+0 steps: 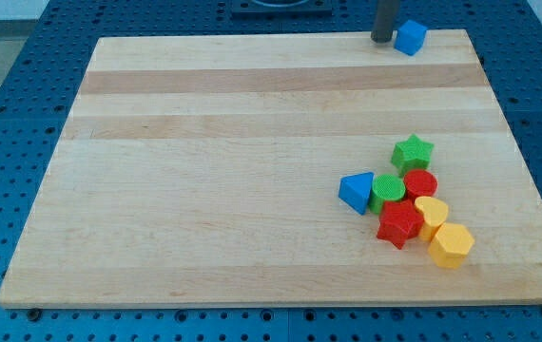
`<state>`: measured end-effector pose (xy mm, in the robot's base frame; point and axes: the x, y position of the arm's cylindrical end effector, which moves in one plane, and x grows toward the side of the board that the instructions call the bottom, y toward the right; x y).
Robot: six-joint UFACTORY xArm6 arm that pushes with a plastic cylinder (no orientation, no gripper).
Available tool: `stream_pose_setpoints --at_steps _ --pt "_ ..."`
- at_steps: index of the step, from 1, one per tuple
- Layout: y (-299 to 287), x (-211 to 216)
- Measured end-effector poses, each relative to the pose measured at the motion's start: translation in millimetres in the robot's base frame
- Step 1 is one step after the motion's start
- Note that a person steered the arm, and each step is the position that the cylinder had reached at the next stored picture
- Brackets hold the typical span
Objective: Push the blue cube to the top right
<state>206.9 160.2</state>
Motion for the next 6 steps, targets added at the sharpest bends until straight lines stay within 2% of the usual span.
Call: stream_pose_setpoints --at_steps 2,6 --pt "18.2 0.6" --pt "18.4 13.2"
